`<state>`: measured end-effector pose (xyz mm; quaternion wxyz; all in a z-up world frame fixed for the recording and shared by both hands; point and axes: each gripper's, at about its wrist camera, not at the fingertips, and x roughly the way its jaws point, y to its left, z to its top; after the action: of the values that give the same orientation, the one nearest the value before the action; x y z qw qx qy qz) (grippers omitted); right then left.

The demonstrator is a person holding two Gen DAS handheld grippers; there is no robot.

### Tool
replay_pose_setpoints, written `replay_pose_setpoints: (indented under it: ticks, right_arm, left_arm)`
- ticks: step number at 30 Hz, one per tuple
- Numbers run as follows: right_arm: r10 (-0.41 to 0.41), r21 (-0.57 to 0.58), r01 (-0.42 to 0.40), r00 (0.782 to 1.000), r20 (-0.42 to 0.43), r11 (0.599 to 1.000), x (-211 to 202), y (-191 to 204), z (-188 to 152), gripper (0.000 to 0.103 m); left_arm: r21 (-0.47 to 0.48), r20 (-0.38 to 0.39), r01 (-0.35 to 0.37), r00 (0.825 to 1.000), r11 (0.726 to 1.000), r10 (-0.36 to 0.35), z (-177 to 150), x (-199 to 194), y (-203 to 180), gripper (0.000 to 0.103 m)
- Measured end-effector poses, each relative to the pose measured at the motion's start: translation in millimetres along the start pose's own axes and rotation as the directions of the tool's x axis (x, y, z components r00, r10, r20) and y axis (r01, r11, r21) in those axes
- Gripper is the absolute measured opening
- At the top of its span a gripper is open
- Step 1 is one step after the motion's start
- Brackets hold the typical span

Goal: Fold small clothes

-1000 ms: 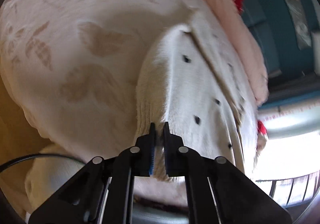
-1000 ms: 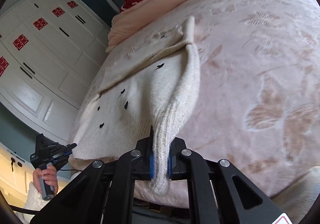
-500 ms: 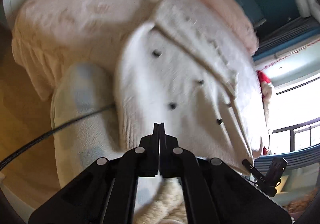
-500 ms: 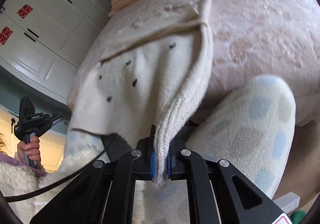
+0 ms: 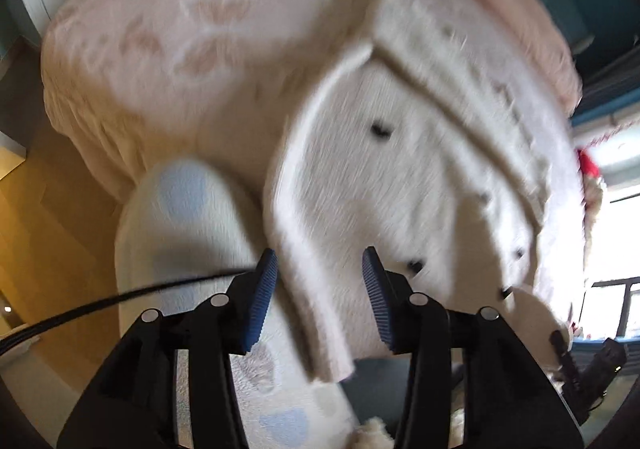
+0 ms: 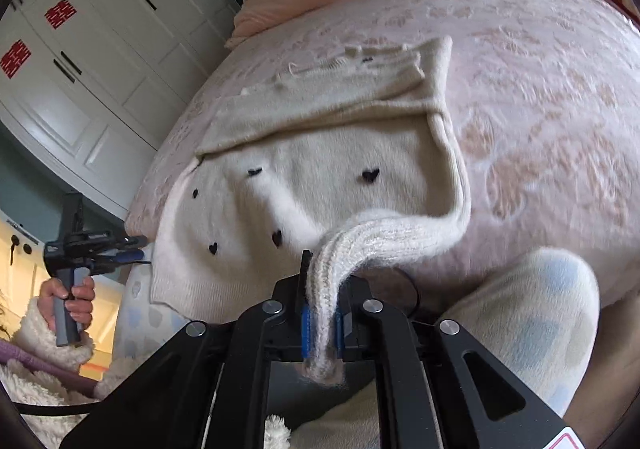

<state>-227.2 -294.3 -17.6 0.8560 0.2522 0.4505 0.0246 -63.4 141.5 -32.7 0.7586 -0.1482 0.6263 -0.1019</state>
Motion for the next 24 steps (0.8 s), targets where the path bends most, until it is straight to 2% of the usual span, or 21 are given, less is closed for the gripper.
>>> replay_pose_setpoints:
  ticks: [3, 6, 7, 9, 10, 13, 14, 16, 18, 21, 24]
  right_arm:
    - [0.008, 0.029, -0.008, 1.000, 0.009, 1.000, 1, -3, -5, 0.008]
    - [0.010, 0.035, -0.010, 1.000, 0.015, 0.999, 3, -4, -5, 0.008]
    - [0.011, 0.036, -0.012, 1.000, 0.017, 0.999, 3, -4, -6, 0.008]
    - [0.011, 0.042, -0.012, 1.000, 0.020, 0.999, 1, -4, -9, 0.009]
    - [0.013, 0.047, -0.014, 1.000, 0.025, 0.999, -2, -4, -10, 0.009]
    - [0.036, 0.070, -0.041, 0.997, 0.071, 0.997, -16, -5, -8, 0.009]
    - [0.057, 0.087, -0.066, 0.993, 0.104, 0.994, -24, -7, -1, 0.009]
    - [0.085, 0.095, -0.102, 0.983, 0.164, 0.990, -34, -9, 21, 0.009]
    - [0.088, 0.063, -0.106, 0.968, 0.233, 0.992, -36, -10, 63, 0.009]
    - [0.085, 0.042, -0.102, 0.948, 0.307, 0.994, -21, -21, 125, 0.009]
    - [0.040, 0.071, -0.067, 0.943, 0.329, 0.995, 21, -45, 184, 0.014]
  left_arm:
    - [0.012, -0.031, -0.009, 0.999, 1.000, 0.009, -5, 18, -2, 0.047]
    - [0.034, -0.052, -0.012, 0.999, 0.999, 0.013, -5, 30, -7, 0.046]
    - [0.051, -0.059, -0.016, 0.998, 0.999, 0.019, -6, 33, -9, 0.034]
    - [0.078, -0.136, 0.037, 0.990, 0.996, -0.026, -9, 43, -10, 0.006]
    - [0.063, -0.156, 0.063, 0.986, 0.996, -0.053, -13, 42, -8, 0.006]
    - [0.037, -0.096, 0.134, 0.987, 0.990, -0.130, -16, 7, -9, 0.005]
    - [0.016, -0.058, 0.181, 0.982, 0.983, -0.180, -11, -12, -9, 0.005]
    - [-0.014, 0.018, 0.271, 0.963, 0.963, -0.270, 11, -45, -14, 0.005]
    - [0.005, 0.086, 0.329, 0.941, 0.944, -0.328, 41, -65, -25, 0.005]
    - [0.066, 0.219, 0.355, 0.907, 0.933, -0.360, 102, -85, -55, 0.005]
    - [0.083, 0.314, 0.324, 0.889, 0.942, -0.333, 162, -74, -89, 0.005]
